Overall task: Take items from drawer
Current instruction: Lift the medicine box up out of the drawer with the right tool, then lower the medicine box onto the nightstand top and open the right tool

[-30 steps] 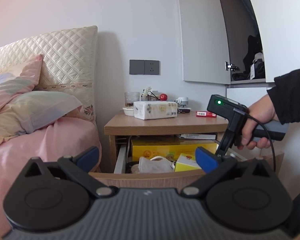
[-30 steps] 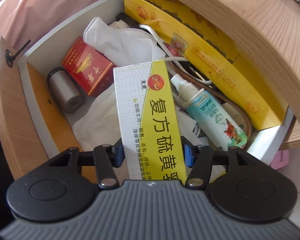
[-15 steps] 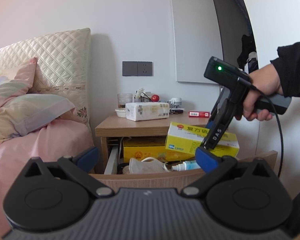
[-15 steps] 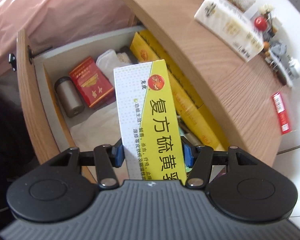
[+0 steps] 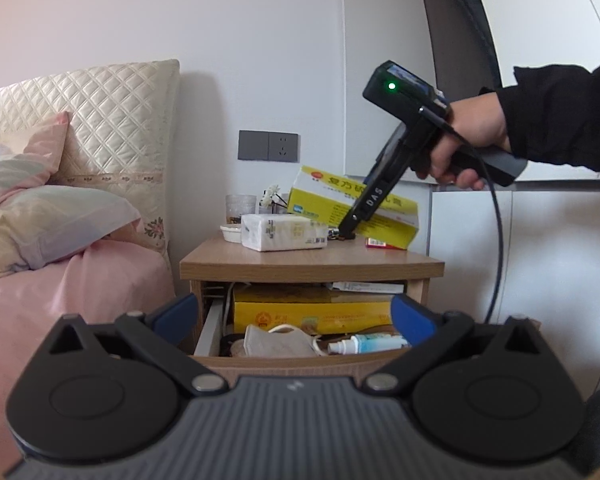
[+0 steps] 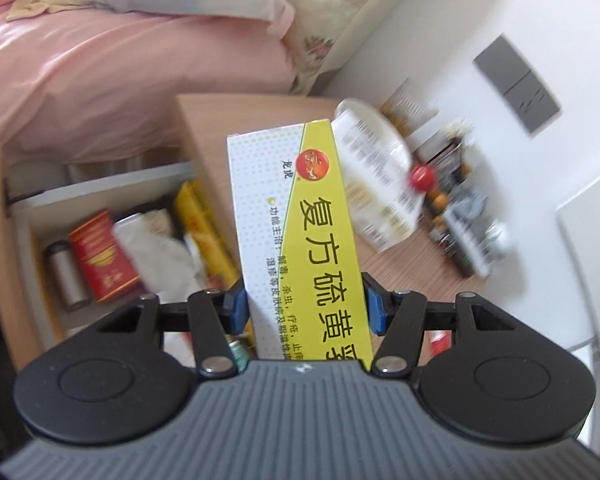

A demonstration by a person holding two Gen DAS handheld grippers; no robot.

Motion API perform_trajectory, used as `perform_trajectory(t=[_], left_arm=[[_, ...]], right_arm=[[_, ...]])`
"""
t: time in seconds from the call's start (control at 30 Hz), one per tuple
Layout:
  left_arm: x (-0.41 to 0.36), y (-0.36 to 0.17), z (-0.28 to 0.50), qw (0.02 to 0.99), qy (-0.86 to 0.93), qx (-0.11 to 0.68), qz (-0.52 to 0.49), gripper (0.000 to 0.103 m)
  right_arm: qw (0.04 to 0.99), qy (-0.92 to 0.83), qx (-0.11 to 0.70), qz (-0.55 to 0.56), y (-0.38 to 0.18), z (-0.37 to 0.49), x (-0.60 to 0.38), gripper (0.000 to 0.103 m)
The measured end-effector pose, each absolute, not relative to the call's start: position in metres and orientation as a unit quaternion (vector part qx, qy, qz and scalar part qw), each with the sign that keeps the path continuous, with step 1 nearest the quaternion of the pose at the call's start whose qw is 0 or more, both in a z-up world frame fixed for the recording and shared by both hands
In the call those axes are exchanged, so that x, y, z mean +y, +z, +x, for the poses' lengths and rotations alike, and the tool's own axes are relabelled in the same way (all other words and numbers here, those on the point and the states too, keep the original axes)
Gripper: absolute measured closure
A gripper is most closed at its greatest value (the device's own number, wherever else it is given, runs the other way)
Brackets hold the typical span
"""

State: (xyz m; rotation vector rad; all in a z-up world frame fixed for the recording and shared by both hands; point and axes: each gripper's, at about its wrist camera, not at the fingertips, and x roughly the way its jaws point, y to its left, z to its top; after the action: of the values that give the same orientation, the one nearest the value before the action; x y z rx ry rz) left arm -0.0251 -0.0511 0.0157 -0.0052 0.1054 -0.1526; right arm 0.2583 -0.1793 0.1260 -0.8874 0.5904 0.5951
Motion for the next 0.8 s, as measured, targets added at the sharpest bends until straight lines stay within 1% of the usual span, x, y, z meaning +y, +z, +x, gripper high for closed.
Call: perform_trajectory(t=[0.1,0.33,0.6,0.67,0.8], left_arm=[[-0.052,0.016,-0.025,0.995,-0.082,0.051,-0.006,0.0],[-0.054,0.015,-0.016,0.994,-0.093,0.06,-0.009,0.0],[-0.057,0.012,-0.009,0.994,-0.089,0.068,-0.001,0.0],[-0.059,0.011,-0.008,0.994,-0.089,0.07,0.001,0.0],[-0.063,0.01,-0.005,0.993,-0.09,0.072,0.008,0.0]], right_arm=[[0.822,0.258,0.254,-0.439,0.123,0.272,-0.178,0.045],[0.821,0.256,0.281,-0.426,0.106,0.29,-0.193,0.045],[0.83,0.271,0.282,-0.397,0.095,0.304,-0.207,0.045],[0.835,0.274,0.278,-0.386,0.093,0.307,-0.21,0.048],[0.841,0.281,0.275,-0.372,0.086,0.313,-0.214,0.048]])
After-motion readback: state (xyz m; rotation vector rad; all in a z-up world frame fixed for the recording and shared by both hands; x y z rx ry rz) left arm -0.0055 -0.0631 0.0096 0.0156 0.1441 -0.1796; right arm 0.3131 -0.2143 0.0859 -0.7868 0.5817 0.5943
